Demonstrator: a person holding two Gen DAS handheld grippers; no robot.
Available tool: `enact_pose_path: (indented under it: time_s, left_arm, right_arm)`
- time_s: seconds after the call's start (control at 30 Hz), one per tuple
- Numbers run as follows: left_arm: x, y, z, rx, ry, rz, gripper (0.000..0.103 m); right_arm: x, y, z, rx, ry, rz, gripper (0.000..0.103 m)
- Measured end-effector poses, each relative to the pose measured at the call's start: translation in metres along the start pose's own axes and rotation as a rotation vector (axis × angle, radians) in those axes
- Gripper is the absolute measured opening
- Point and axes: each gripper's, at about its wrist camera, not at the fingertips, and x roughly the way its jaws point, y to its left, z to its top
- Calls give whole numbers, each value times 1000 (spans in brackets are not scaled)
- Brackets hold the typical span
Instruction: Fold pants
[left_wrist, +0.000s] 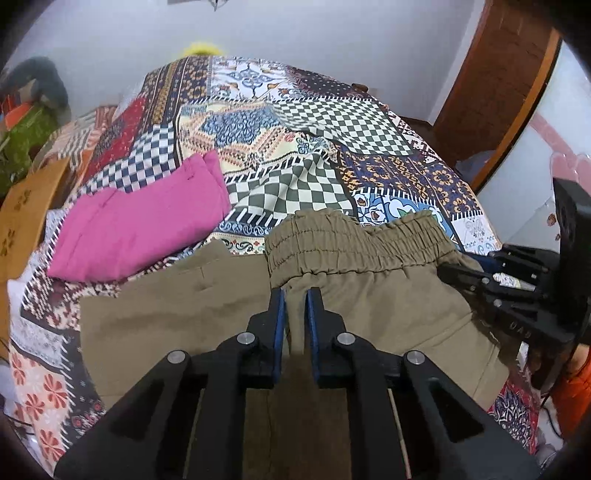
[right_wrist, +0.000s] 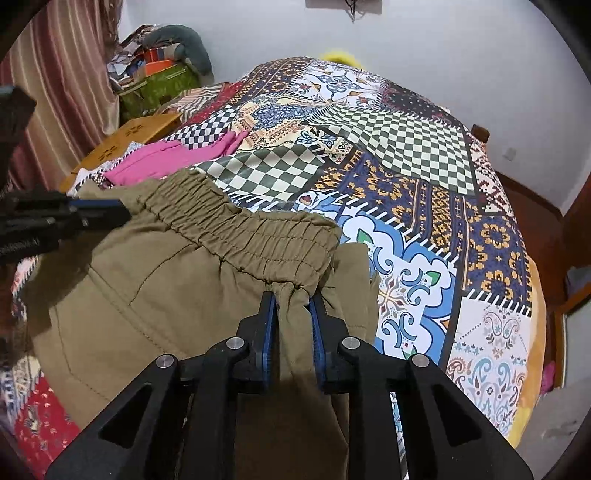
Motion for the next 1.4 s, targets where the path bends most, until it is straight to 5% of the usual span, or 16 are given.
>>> enact_pose_path:
  time_s: [0.27, 0.47, 0.6, 0.83, 1.2, 1.4]
  left_arm:
    - [-53, -17, 6, 46, -115, -25, 12]
    - [-45, -35, -8, 65, -45, -91, 12]
    - [-24, -36, -26, 44, 36, -119, 12]
    - [-28, -14, -56, 26, 63, -97, 12]
    - [-49, 16, -102, 11, 84, -57, 12]
    - [-62, 30, -114, 3, 88, 18, 15]
  right_arm:
    - [-34, 5, -2, -36, -48, -18, 29]
    - [-56, 19, -5, -62, -92, 35, 30]
    - [-43, 23, -17, -55, -43, 84, 30]
    - [-33, 9, -45, 42, 6, 139, 31]
    - [-60, -5, -75, 54, 20, 53, 32]
    - [-66, -10, -80, 73, 28, 34, 42]
